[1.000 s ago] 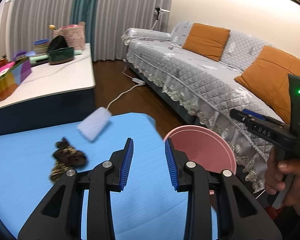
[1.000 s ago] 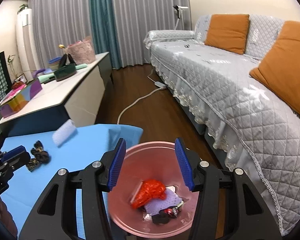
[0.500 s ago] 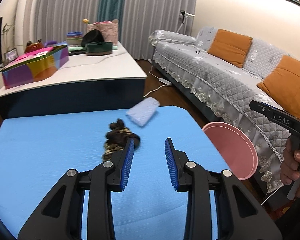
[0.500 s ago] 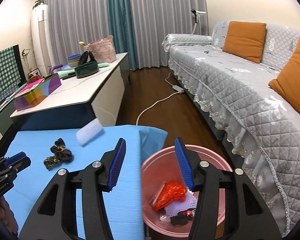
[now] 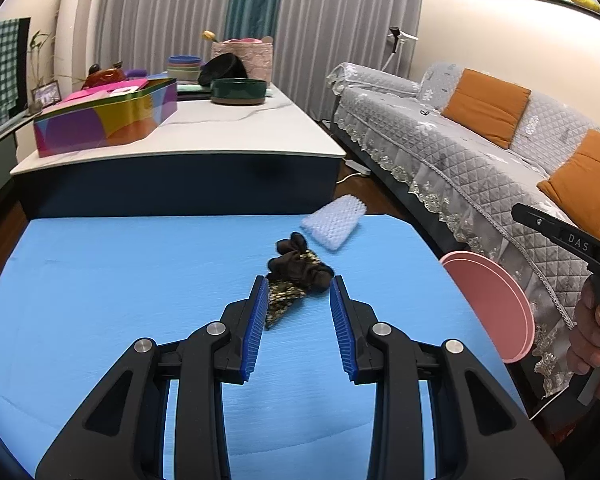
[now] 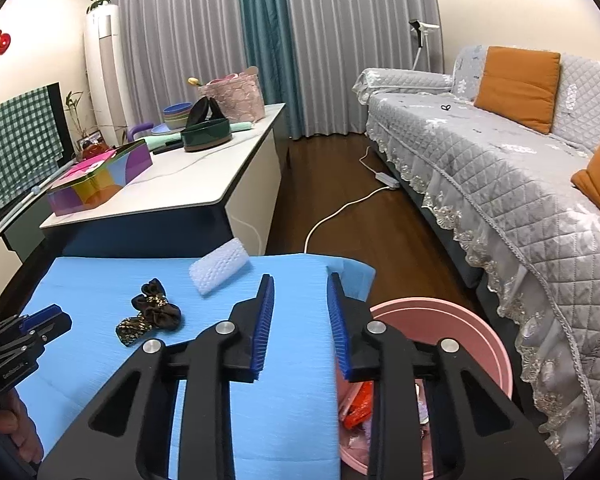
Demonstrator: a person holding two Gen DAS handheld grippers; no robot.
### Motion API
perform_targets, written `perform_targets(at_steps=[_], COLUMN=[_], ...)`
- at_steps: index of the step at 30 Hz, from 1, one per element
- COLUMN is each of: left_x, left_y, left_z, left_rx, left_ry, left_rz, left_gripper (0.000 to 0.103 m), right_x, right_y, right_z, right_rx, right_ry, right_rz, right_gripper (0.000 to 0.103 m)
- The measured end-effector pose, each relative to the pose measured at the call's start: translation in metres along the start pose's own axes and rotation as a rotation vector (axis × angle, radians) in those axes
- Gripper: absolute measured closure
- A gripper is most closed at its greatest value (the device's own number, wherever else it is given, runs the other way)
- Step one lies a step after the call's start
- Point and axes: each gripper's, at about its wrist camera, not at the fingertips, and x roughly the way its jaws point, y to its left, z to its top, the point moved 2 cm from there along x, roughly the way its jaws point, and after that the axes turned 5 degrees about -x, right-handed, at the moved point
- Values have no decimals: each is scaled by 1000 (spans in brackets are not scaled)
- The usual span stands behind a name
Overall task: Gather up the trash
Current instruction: 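Move both open tools back over the table toward the scrunchie and foam sleeve, then grasp the black scrunchie with the left tool while the right tool grasps the white foam sleeve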
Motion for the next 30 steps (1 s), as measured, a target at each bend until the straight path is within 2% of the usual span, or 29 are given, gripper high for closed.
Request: perform_targets(at_steps=[15, 19, 23, 30], left_x=[31, 41, 58, 82], left_y=[39, 41, 35, 25], left_z=[-9, -9, -10, -12], left_rx=[-87, -107, -109, -114], left_ry=[47, 52, 65, 93], left_rz=[97, 91, 78, 56], left_gripper=[71, 70, 62, 62], right_x=[30, 42, 55, 79], right_y=[15, 19, 23, 32], right_z=[2, 3, 3, 3], right_rx=[-12, -14, -23, -28], right_ry=[23, 29, 38, 55], right_rz=[16, 25, 23, 31], right_gripper=[75, 75, 75, 75])
